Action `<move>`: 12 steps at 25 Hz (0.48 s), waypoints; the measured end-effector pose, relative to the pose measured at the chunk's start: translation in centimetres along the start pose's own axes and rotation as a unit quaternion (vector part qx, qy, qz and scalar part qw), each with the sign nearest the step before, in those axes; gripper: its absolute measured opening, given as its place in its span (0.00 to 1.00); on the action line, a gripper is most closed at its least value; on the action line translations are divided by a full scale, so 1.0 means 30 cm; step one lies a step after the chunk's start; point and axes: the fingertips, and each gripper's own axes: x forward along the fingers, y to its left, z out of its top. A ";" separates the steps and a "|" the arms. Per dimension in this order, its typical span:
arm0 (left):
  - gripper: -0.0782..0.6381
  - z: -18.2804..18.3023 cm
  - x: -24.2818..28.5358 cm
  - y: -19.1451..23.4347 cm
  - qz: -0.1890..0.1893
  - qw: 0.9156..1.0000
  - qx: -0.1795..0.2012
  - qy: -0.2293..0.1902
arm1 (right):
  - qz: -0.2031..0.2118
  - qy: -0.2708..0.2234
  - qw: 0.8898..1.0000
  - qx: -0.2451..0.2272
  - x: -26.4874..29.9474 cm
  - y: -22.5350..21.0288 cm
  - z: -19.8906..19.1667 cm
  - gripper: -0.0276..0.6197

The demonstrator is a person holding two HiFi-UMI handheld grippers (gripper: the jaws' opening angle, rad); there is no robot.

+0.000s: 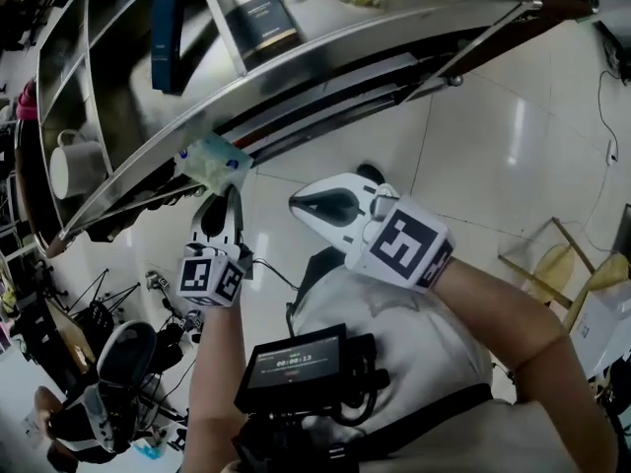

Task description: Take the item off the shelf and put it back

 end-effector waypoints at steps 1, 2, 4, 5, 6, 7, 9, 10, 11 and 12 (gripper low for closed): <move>0.14 0.002 0.023 0.000 -0.001 1.000 0.002 0.002 | -0.006 0.000 1.000 0.003 -0.013 -0.010 -0.010 0.05; 0.14 0.004 0.045 0.001 -0.002 1.000 0.003 0.004 | -0.011 0.001 1.000 0.006 -0.025 -0.020 -0.022 0.05; 0.14 0.005 0.087 0.001 -0.003 1.000 0.006 0.007 | -0.025 0.002 1.000 0.014 -0.047 -0.043 -0.042 0.05; 0.14 0.004 0.106 0.001 -0.004 1.000 0.007 0.008 | -0.031 0.002 0.999 0.018 -0.055 -0.055 -0.049 0.05; 0.14 0.003 0.126 0.001 -0.004 1.000 0.008 0.010 | -0.037 0.000 0.999 0.022 -0.062 -0.065 -0.053 0.05; 0.14 0.002 0.146 0.002 -0.004 1.000 0.009 0.010 | -0.042 -0.002 0.999 0.025 -0.067 -0.076 -0.056 0.05; 0.14 -0.002 0.185 0.007 -0.003 1.000 0.012 0.011 | -0.049 -0.007 0.998 0.027 -0.072 -0.096 -0.056 0.05; 0.14 -0.004 0.205 0.011 -0.003 1.000 0.015 0.012 | -0.052 -0.009 0.998 0.028 -0.074 -0.103 -0.055 0.05; 0.14 -0.007 0.225 0.016 -0.003 1.000 0.019 0.013 | -0.056 -0.011 0.998 0.030 -0.077 -0.109 -0.056 0.05; 0.14 -0.010 0.245 0.021 -0.002 1.000 0.024 0.014 | -0.060 -0.012 0.998 0.034 -0.081 -0.112 -0.058 0.05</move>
